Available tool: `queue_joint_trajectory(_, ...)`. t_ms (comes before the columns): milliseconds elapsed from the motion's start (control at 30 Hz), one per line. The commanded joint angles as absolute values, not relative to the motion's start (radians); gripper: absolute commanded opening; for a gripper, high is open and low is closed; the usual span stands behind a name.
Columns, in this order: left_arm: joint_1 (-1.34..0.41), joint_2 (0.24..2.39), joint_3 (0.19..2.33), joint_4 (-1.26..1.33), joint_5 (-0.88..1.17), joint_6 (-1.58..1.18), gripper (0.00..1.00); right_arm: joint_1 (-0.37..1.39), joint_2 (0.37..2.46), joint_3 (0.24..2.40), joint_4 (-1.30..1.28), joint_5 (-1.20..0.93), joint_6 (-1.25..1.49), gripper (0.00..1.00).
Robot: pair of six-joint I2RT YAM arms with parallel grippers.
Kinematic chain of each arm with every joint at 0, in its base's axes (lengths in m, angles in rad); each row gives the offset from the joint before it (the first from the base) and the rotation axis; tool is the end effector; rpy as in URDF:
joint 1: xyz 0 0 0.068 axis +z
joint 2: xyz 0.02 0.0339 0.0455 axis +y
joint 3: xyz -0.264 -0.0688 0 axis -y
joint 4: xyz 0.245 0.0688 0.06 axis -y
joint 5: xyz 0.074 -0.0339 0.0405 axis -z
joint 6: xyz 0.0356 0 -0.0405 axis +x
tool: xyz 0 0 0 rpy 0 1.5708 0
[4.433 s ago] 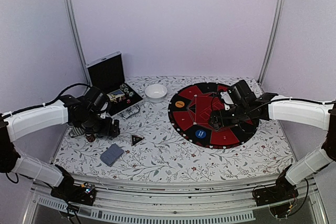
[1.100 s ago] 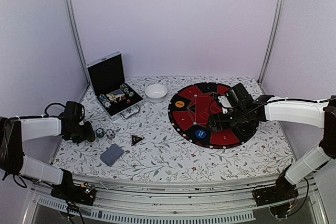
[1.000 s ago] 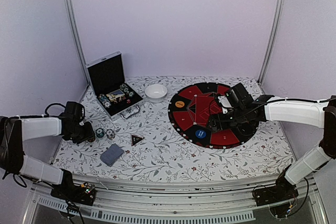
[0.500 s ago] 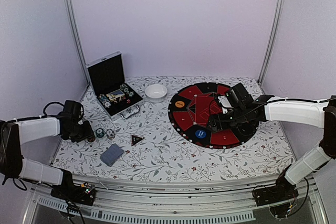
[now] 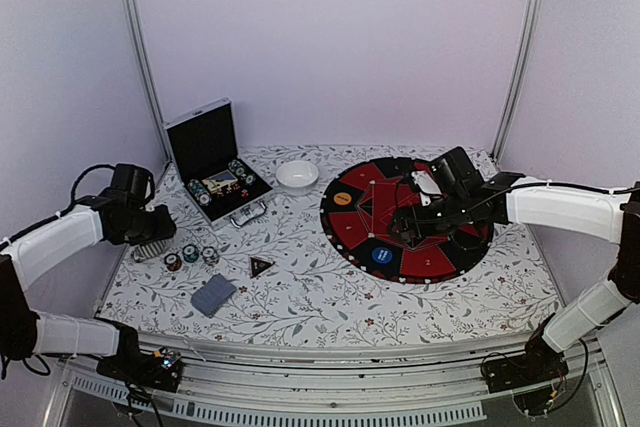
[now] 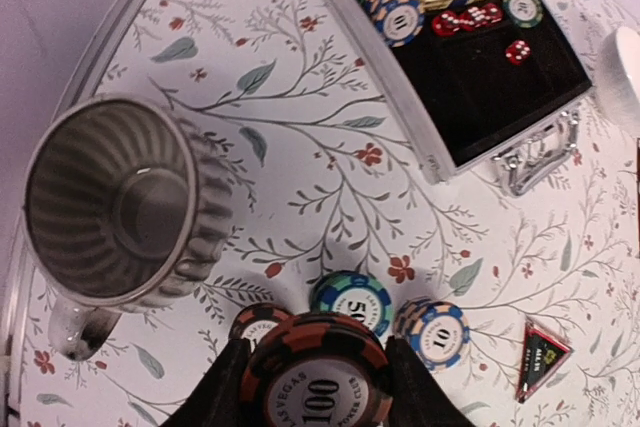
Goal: Distribute texas hold em gaming equipment
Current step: Pick up the poker chip from the pile of poker chips, then place the poker chip in the small blind area.
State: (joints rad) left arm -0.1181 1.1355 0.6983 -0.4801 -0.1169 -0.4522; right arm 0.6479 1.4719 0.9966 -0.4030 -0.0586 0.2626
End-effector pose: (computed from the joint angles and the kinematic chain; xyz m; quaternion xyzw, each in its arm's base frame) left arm 0.2215 -0.0221 0.2167 -0.1757 0.9292 -0.0370 0.3230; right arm 0.2453 0.1883 0.2331 -0.1898 0.9210 0.1739 0.2926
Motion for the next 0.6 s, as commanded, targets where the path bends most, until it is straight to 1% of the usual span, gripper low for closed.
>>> queue_joint_trajectory(0,-0.186,1.124,0.799,-0.573,-0.078,-0.393,0.0,0.639,1.449,1.043,-0.397,-0.091,0.242,0.98)
queue_joint_trajectory(200,-0.273,1.138,0.899,-0.631,-0.001,-0.359,0.0,0.61,1.441,1.077,-0.394,-0.114,0.23,0.98)
queue_joint_trajectory(333,-0.362,1.18,0.987,-0.689,-0.015,-0.331,0.0,0.592,1.422,1.077,-0.378,-0.121,0.229,0.99)
queue_joint_trajectory(567,-0.487,1.26,1.122,-0.692,-0.007,-0.271,0.0,0.544,1.391,1.055,-0.369,-0.108,0.246,0.99)
